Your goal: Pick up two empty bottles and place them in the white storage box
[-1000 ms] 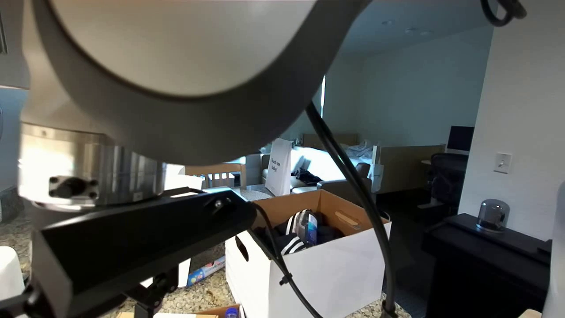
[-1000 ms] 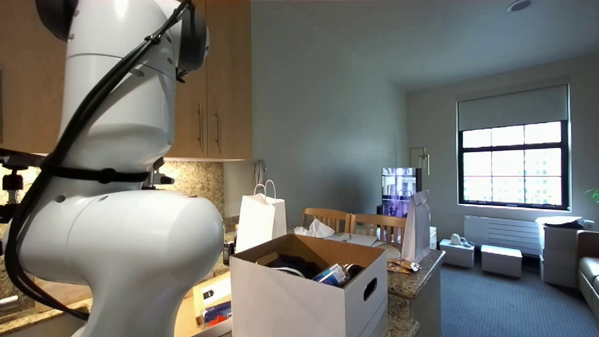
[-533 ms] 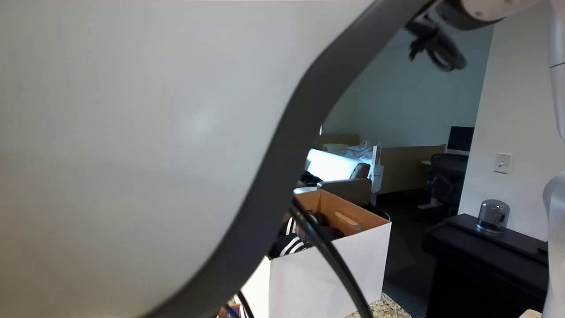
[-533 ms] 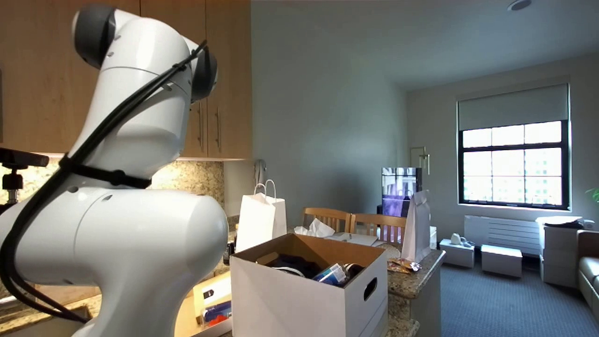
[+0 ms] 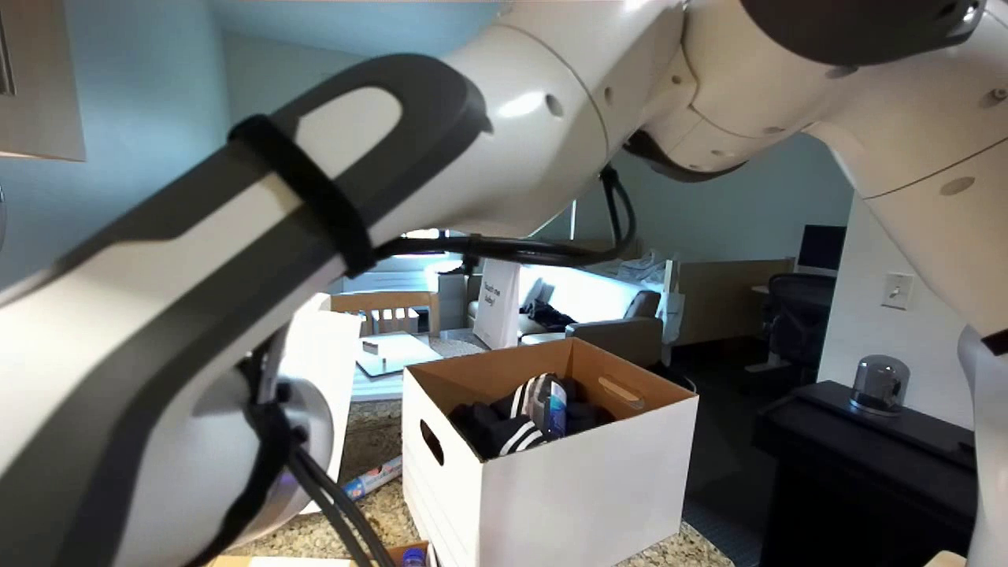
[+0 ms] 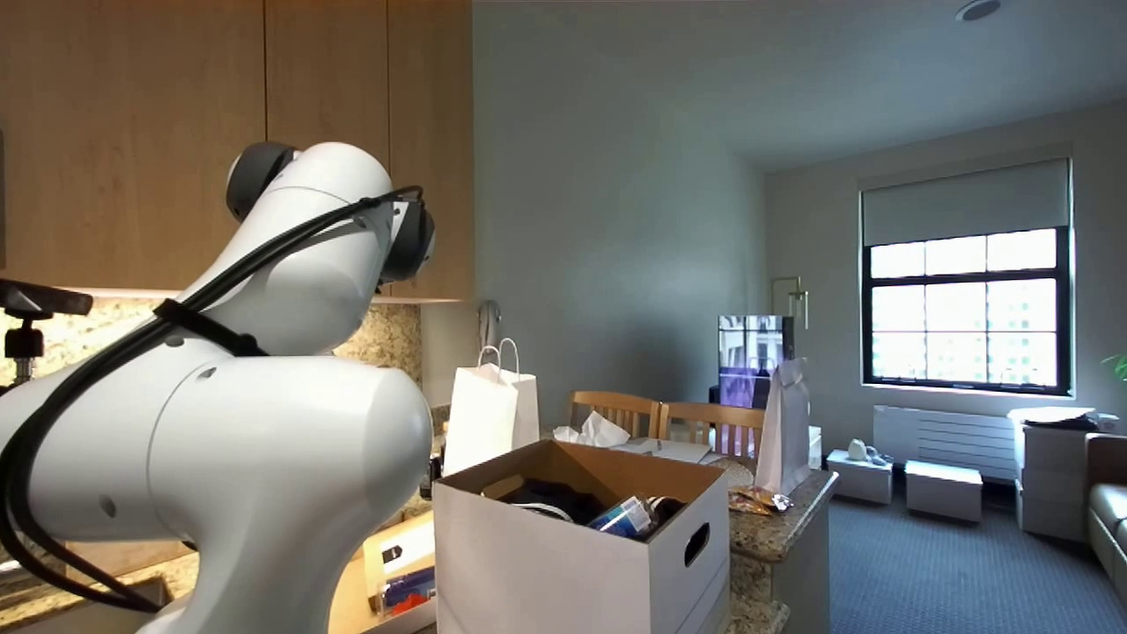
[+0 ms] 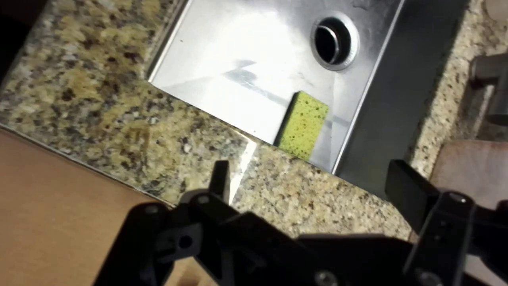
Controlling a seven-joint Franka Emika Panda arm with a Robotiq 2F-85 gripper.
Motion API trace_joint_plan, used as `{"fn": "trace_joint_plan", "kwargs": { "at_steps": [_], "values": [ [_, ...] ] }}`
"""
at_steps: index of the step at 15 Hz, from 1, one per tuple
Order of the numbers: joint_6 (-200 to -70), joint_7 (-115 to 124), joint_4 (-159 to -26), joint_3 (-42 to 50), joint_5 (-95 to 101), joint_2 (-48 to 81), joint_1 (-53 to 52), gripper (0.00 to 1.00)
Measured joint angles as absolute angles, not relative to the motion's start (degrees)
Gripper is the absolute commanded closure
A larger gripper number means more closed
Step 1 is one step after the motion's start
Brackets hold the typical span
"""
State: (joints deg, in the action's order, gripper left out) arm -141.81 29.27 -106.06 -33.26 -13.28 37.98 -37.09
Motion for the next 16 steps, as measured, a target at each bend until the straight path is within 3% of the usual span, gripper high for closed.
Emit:
{"fn": "trace_joint_plan", "kwargs": {
  "at_steps": [8, 16],
  "values": [
    [-151.2, 29.9, -102.6, -24.3, -18.7, 41.2, -42.7, 0.00],
    [-151.4, 31.7, -99.2, -19.1, -18.7, 47.4, -47.8, 0.00]
  ]
}}
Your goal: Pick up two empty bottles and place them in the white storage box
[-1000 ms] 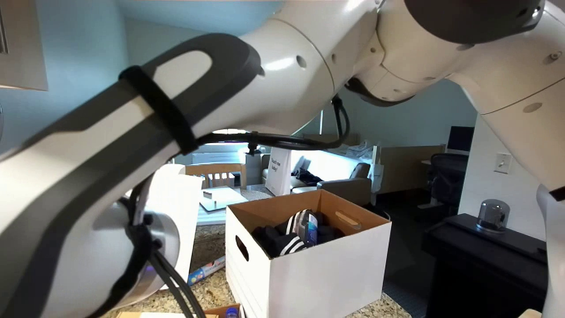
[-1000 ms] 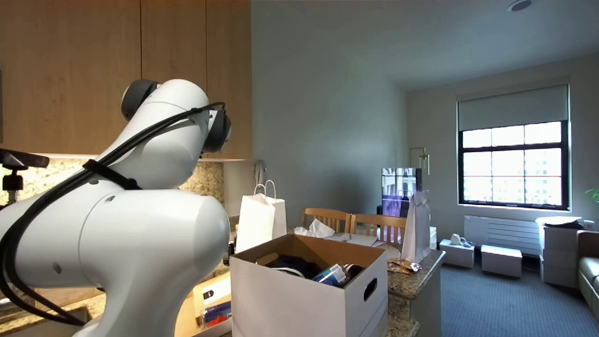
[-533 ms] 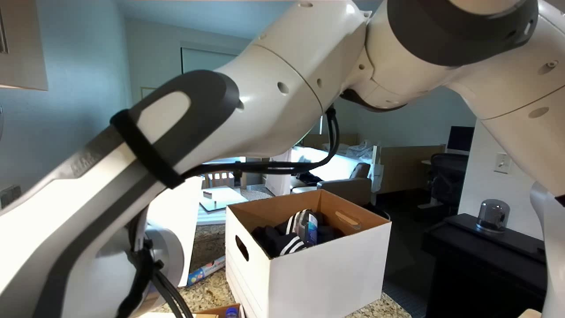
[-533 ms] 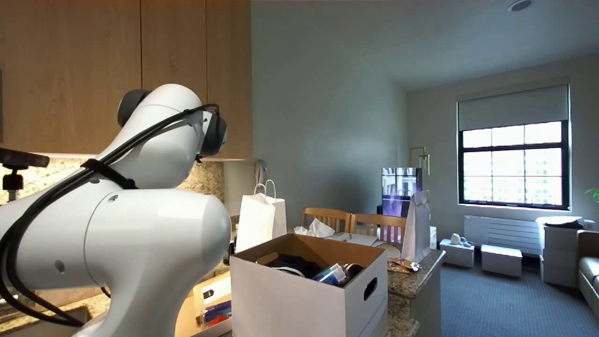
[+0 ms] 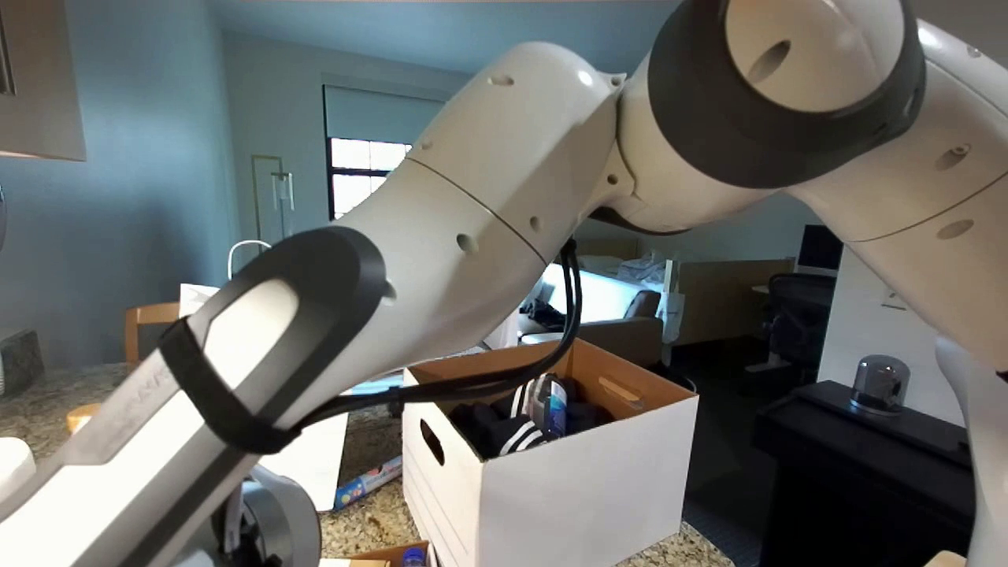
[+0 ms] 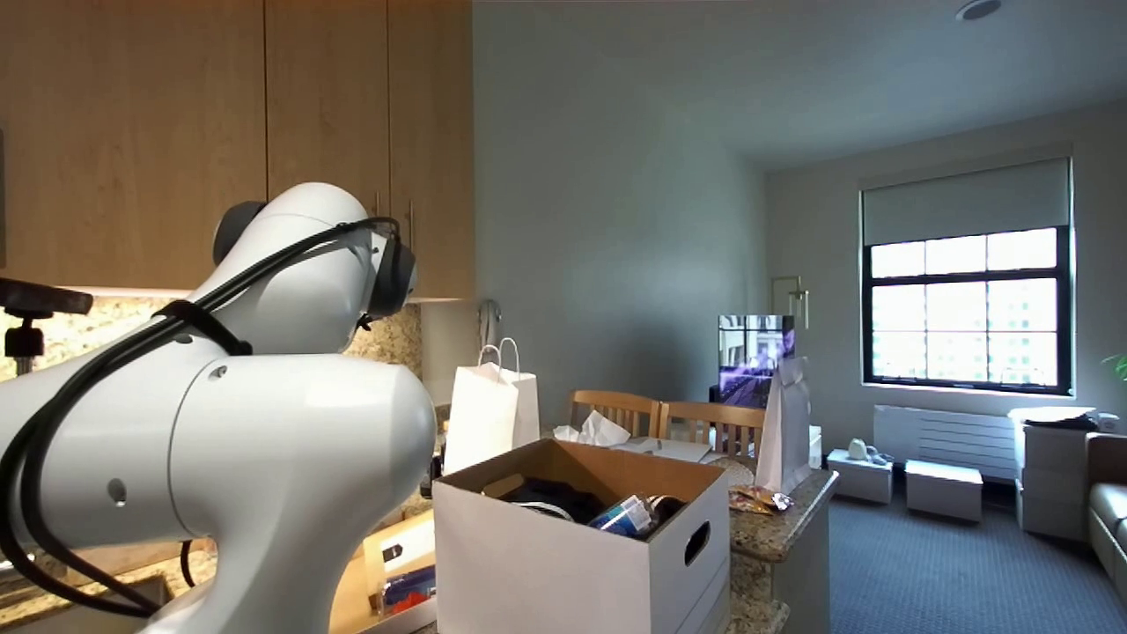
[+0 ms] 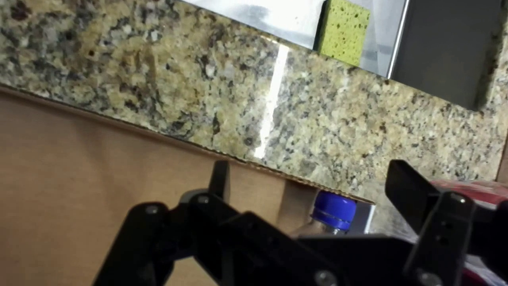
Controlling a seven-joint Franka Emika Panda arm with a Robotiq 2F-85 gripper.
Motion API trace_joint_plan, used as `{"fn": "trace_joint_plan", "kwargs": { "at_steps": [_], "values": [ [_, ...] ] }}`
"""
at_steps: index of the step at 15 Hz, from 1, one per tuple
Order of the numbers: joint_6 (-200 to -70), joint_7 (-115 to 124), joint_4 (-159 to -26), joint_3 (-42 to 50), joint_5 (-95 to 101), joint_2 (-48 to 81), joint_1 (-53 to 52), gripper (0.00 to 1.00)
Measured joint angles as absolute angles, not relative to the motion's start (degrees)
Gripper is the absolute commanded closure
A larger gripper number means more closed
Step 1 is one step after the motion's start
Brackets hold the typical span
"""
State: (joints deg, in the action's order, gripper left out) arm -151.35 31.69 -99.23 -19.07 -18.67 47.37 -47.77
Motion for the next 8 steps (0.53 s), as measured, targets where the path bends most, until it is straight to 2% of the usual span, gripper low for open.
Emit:
{"fn": "trace_joint_plan", "kwargs": {
  "at_steps": [8],
  "values": [
    [-150.5, 31.6, -95.7, -18.5, -18.7, 49.1, -48.0, 0.00]
  ]
}}
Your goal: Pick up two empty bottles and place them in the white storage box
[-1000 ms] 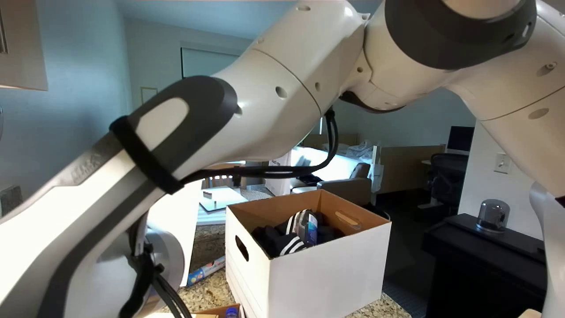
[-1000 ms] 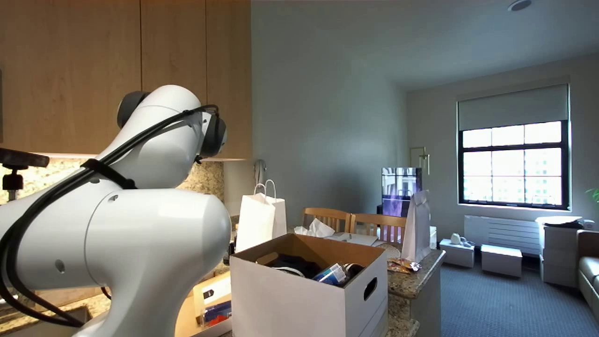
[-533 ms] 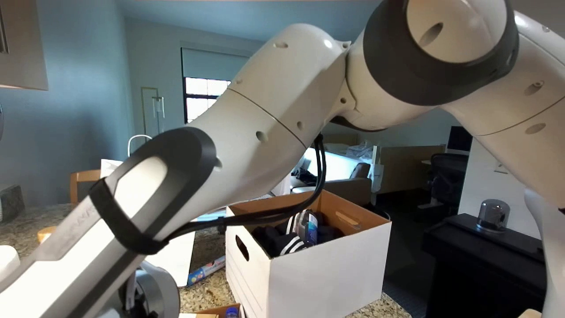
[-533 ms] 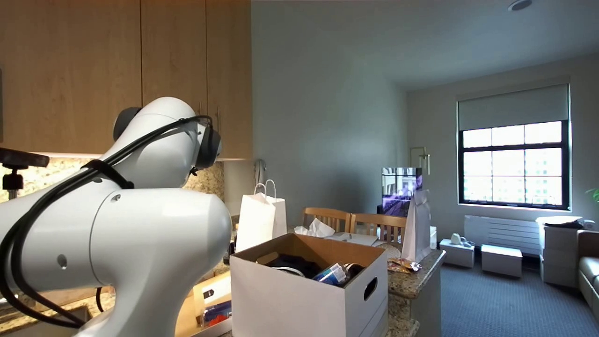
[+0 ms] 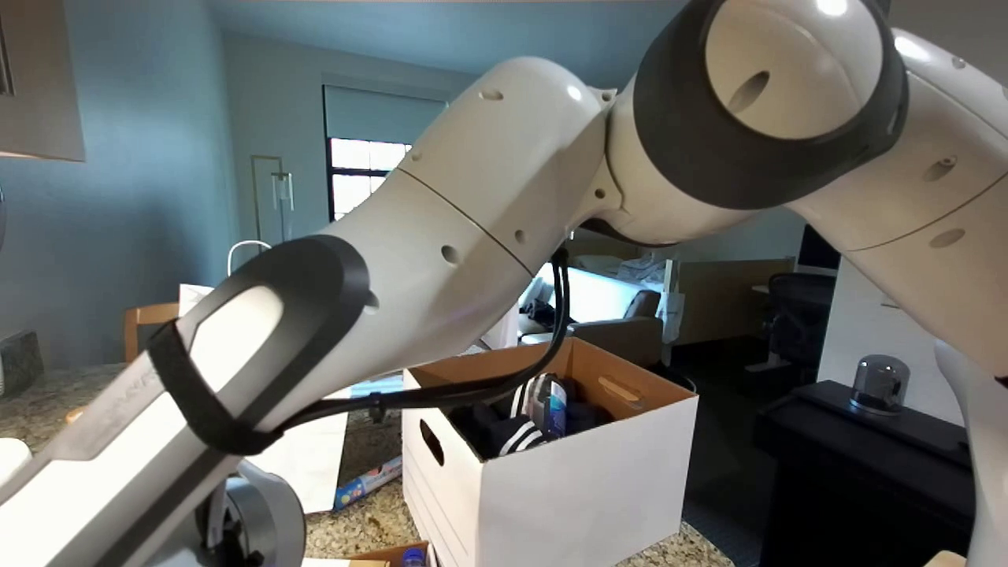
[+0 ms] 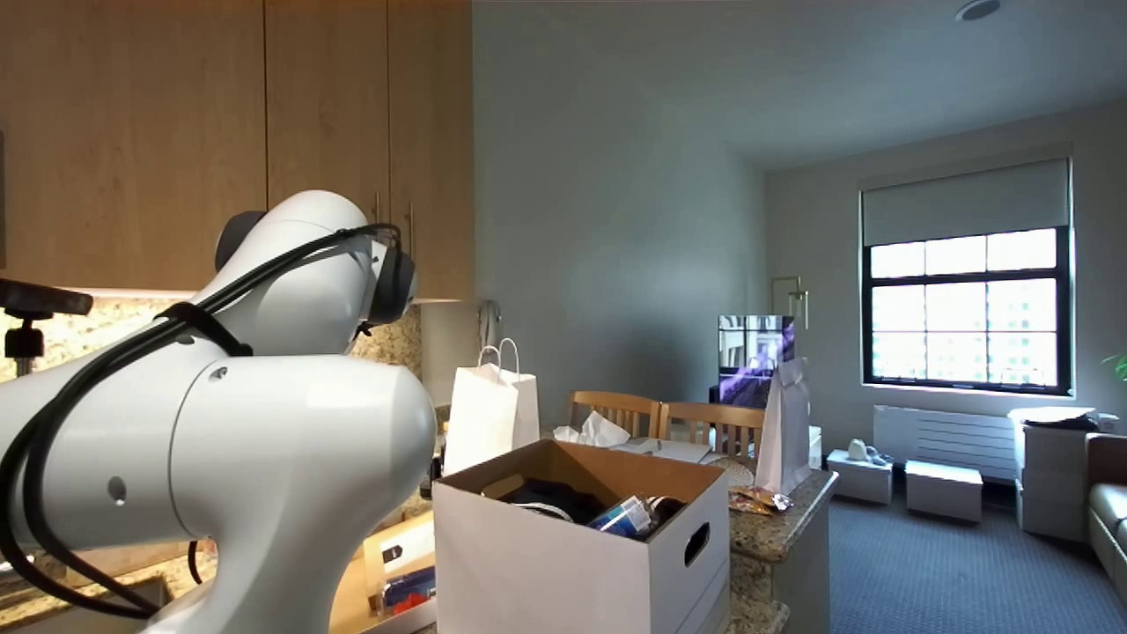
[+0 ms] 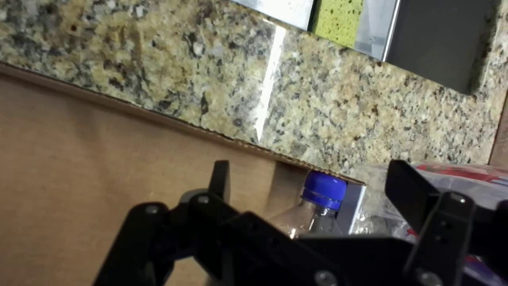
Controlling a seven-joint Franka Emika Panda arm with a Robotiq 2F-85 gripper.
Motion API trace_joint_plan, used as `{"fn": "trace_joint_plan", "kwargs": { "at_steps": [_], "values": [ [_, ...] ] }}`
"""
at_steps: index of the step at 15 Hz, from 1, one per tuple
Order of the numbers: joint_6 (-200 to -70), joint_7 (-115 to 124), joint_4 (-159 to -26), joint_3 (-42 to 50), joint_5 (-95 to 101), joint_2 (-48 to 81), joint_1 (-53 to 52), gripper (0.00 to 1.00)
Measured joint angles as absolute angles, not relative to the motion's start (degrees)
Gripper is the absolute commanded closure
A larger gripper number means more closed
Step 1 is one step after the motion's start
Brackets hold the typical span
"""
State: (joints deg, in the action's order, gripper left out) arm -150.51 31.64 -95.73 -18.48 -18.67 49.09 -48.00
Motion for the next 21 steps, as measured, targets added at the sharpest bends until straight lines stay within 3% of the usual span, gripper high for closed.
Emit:
{"fn": "trace_joint_plan", "kwargs": {
  "at_steps": [12, 21],
  "values": [
    [-137.8, 31.6, -73.0, -15.9, -17.3, 64.2, -49.6, 0.00],
    [-131.1, 32.6, -65.5, -9.8, -13.4, 67.1, -55.9, 0.00]
  ]
}}
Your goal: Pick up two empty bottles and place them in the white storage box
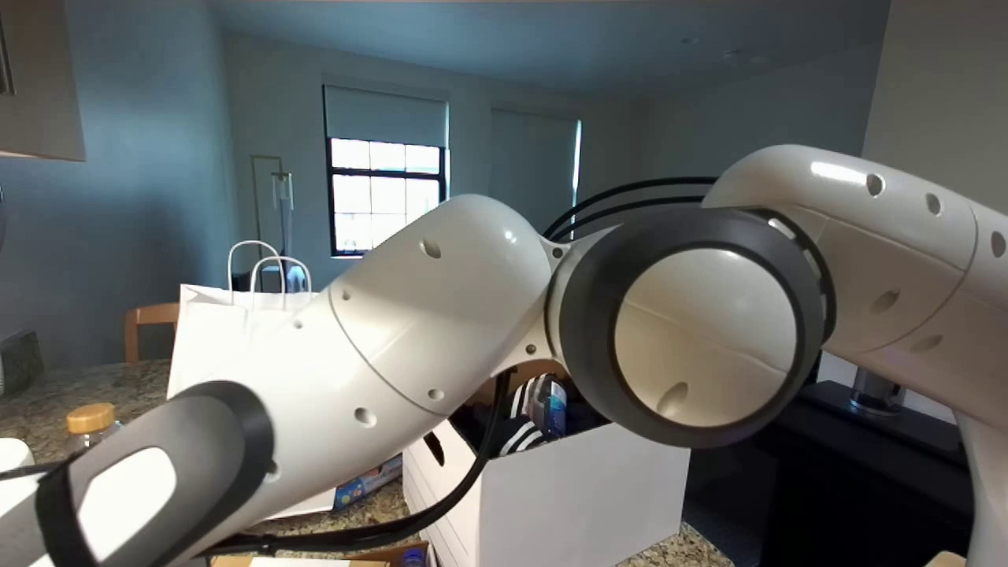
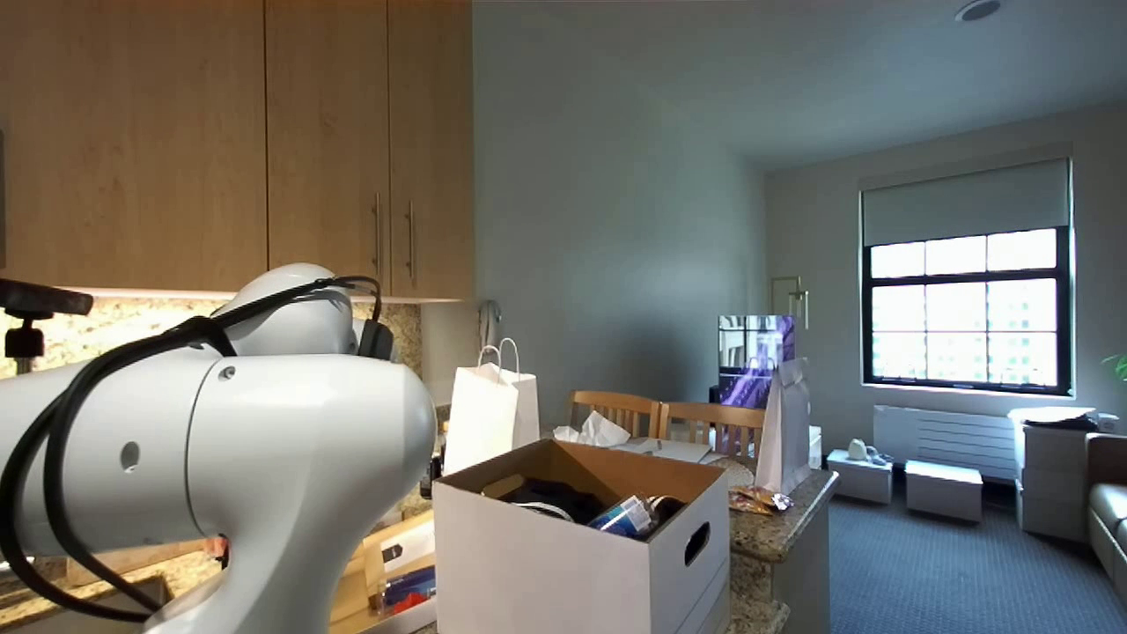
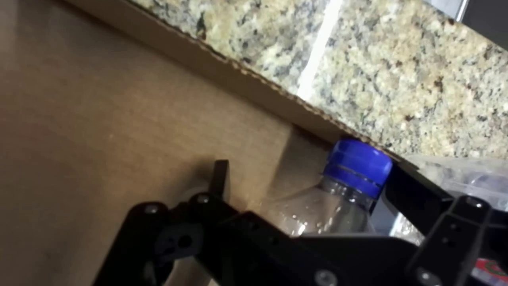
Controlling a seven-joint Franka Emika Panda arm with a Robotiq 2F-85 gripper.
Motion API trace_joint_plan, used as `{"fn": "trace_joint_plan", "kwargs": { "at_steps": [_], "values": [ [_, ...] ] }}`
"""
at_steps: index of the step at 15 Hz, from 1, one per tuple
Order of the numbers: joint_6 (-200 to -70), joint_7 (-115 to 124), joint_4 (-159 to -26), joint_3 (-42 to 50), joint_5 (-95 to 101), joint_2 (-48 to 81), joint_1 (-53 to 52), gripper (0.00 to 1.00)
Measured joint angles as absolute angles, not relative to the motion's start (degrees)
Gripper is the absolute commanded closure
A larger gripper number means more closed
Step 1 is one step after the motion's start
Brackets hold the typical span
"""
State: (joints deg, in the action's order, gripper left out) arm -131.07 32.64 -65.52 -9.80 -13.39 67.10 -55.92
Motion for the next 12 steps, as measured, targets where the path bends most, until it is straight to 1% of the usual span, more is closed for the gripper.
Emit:
{"fn": "trace_joint_plan", "kwargs": {
  "at_steps": [6, 12],
  "values": [
    [-133.4, 35.2, -64.8, -4.9, -12.6, 67.1, -57.7, 0.00],
    [-134.1, 37.6, -65.7, -2.3, -12.6, 66.4, -59.0, 0.00]
  ]
}}
